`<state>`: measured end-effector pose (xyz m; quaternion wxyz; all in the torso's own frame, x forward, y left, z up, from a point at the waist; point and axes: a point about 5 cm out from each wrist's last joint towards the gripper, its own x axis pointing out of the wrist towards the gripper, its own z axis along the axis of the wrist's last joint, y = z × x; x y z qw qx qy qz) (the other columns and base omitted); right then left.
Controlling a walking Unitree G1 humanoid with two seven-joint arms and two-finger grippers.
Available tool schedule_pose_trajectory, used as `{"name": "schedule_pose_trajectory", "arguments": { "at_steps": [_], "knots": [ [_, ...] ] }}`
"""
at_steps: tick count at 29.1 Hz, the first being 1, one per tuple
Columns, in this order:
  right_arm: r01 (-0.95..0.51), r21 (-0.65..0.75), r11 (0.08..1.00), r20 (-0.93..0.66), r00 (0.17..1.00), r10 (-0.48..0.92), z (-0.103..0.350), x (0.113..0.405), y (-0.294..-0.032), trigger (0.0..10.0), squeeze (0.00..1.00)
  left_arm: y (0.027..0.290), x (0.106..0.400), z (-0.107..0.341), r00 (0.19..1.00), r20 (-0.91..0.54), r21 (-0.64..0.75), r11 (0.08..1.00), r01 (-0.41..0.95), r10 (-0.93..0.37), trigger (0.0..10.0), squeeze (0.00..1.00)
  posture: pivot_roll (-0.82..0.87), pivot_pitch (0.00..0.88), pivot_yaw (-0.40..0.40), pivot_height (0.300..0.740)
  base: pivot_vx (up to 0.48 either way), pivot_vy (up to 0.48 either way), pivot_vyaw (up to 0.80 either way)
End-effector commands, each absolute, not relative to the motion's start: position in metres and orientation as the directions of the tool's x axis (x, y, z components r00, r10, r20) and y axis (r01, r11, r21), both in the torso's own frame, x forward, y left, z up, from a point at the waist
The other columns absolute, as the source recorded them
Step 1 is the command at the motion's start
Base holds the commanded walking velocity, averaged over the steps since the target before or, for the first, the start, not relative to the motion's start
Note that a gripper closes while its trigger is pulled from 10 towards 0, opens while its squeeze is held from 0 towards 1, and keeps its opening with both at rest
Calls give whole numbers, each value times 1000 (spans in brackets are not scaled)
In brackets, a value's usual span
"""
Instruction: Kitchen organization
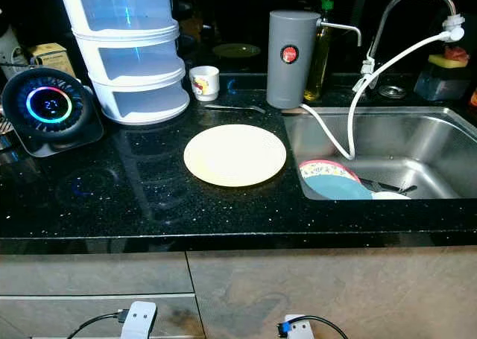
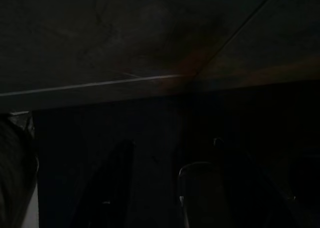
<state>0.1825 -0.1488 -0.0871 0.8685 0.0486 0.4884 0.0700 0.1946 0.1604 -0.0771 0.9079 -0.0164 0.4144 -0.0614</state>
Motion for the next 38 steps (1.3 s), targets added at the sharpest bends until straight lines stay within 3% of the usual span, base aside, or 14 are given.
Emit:
{"name": "schedule_pose_trajectory", "arguments": {
  "at_steps": [1,17,23,38],
  "knots": [
    [-78,153,985,-846,504,171,-88,181,-150,10000,0,159,191,-79,649,-753,-86,994,70,-110,10000,0,53,58,3,740,0,0,0],
    [-86,152,985,-845,505,174,-87,182,-149,10000,0,163,194,-77,656,-747,-98,994,57,-111,10000,0,55,57,1,740,0,0,0],
    [-87,151,985,-845,505,174,-87,182,-149,10000,0,165,195,-77,656,-747,-94,994,59,-110,10000,0,53,56,1,740,0,480,0],
    [-89,147,985,-846,504,172,-87,183,-150,10000,0,164,191,-79,647,-755,-77,994,75,-107,10000,0,54,59,-1,740,0,0,0]
  ]
}}
